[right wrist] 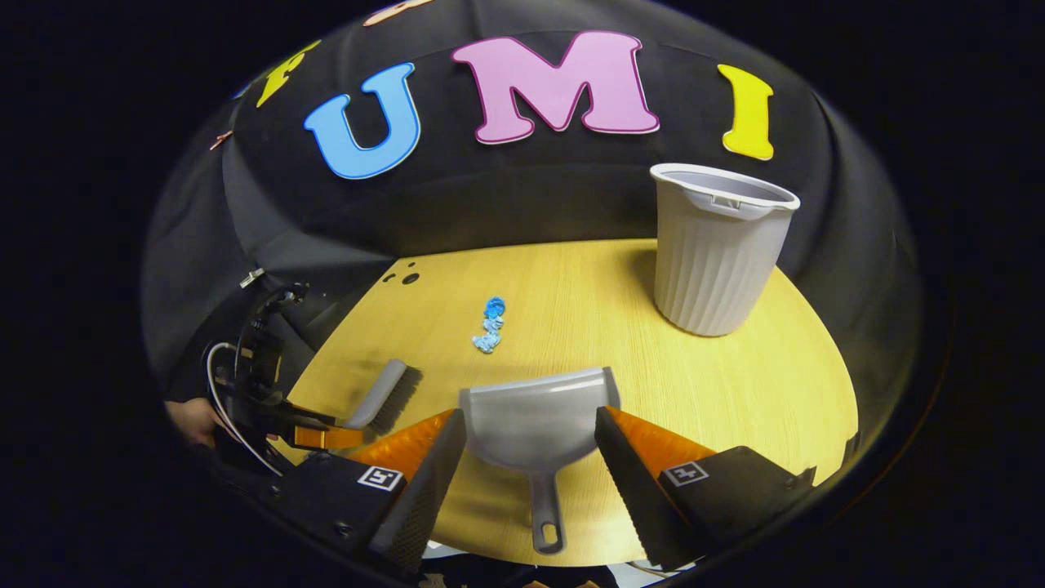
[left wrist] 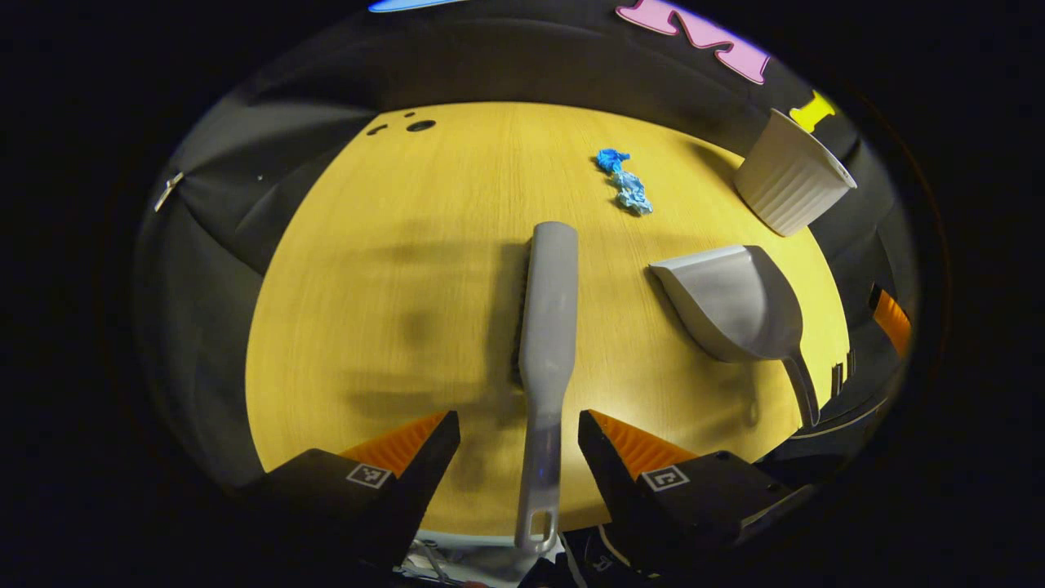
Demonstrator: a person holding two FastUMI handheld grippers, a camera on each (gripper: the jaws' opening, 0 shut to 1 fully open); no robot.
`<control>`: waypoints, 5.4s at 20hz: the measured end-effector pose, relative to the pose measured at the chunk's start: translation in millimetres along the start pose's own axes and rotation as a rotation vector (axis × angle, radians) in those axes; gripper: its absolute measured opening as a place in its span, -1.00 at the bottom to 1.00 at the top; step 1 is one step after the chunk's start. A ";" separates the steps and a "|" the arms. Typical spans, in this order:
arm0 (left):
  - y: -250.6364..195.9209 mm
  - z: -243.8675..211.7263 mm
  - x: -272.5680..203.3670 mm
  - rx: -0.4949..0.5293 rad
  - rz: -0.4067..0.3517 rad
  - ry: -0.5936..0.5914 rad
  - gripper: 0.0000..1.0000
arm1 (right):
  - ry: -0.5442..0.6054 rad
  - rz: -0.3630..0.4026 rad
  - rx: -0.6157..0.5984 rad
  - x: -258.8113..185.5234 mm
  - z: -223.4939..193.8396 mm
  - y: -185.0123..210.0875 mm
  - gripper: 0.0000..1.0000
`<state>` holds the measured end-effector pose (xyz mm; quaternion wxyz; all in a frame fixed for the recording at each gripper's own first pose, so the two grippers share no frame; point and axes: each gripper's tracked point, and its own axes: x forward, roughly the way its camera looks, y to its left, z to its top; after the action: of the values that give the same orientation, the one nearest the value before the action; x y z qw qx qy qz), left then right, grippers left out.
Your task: Pick up the small broom and dustpan from the desktop, sweep the trash into the dustpan with the broom, and then empty the trash into the garbage bin.
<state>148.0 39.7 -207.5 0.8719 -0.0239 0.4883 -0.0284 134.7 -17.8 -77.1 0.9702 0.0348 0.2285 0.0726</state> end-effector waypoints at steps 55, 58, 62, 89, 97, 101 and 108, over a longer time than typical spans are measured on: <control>-11.0 58.6 -10.6 -0.035 0.020 -0.254 -0.40 | 0.458 0.029 -0.058 93.5 -139.9 -34.1 -0.25; -3.8 95.6 8.3 0.020 0.051 -0.242 -0.40 | 0.451 0.016 -0.051 93.2 -132.0 -49.9 -0.25; -1.6 152.0 41.5 0.102 0.082 -0.209 -0.40 | 0.401 0.036 -0.142 87.6 -106.4 -64.0 -0.25; -173.5 163.3 97.5 0.756 -0.167 0.079 -0.47 | 0.439 0.185 -0.338 101.4 -116.7 -115.5 -0.25; -182.6 135.8 74.6 0.823 -0.193 0.150 -0.41 | 0.401 0.174 -0.337 101.4 -118.0 -117.2 -0.25; -192.7 122.6 54.5 0.757 -0.259 0.135 -0.40 | 0.385 0.166 -0.334 103.7 -119.1 -121.5 -0.25; -207.8 106.6 19.1 0.657 -0.338 0.058 -0.41 | 0.368 0.162 -0.327 103.2 -120.3 -122.2 -0.25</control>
<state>243.4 -167.5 -153.7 0.8018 0.1779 0.4667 -0.3281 187.3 -118.1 -242.1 0.8960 -0.1181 0.3829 0.1913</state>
